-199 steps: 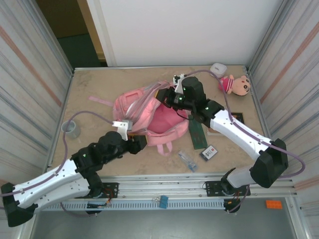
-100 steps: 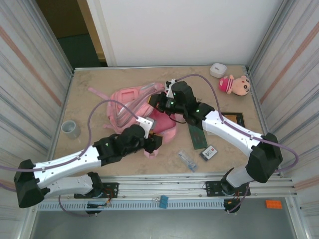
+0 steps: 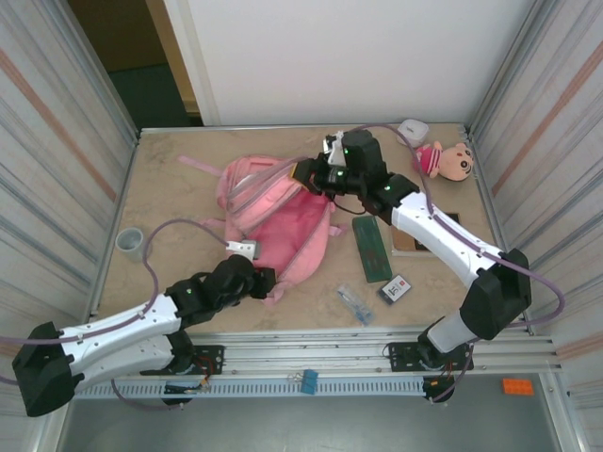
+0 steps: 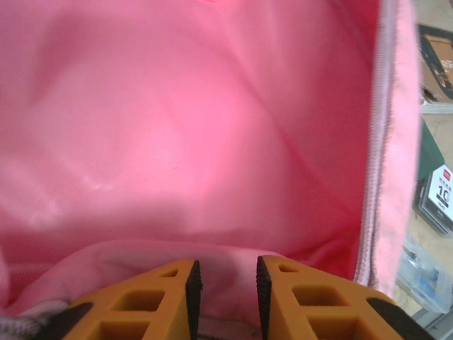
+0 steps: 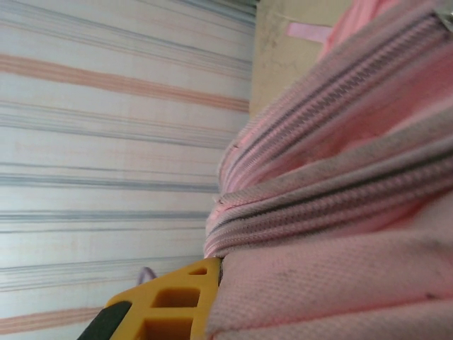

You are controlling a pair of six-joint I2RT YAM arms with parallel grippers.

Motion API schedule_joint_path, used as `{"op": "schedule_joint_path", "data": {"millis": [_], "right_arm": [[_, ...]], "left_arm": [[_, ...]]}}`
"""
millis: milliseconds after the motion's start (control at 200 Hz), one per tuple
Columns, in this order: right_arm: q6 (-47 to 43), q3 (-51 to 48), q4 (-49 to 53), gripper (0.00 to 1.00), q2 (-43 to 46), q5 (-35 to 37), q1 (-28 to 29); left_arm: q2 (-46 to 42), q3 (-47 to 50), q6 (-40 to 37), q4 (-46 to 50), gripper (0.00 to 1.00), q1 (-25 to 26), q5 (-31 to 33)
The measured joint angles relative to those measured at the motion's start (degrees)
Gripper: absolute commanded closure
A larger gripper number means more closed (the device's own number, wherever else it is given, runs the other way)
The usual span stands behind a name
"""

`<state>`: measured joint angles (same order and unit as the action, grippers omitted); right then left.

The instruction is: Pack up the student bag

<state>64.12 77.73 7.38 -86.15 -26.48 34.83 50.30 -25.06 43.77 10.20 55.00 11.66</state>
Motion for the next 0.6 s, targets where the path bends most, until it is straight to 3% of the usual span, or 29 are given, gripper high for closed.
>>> {"op": "schedule_joint_path", "data": {"millis": [130,276,601], "right_arm": [[0.90,0.94,0.04,1.00,-0.02,-2.25,-2.03],[1.31,1.57,0.09,1.00,-0.55,-5.29,-3.45],[-3.72,2.99,2.56,1.00,-2.25,-12.28,-5.66]], "left_arm": [[-0.39,1.07,1.60,-0.04,0.69,-0.31,-0.02],[-0.87,1.18,1.40,-0.24,0.51,-0.31,-0.76],[-8.96,-6.14,-3.39,7.30,0.28,-0.33,-0.13]]}}
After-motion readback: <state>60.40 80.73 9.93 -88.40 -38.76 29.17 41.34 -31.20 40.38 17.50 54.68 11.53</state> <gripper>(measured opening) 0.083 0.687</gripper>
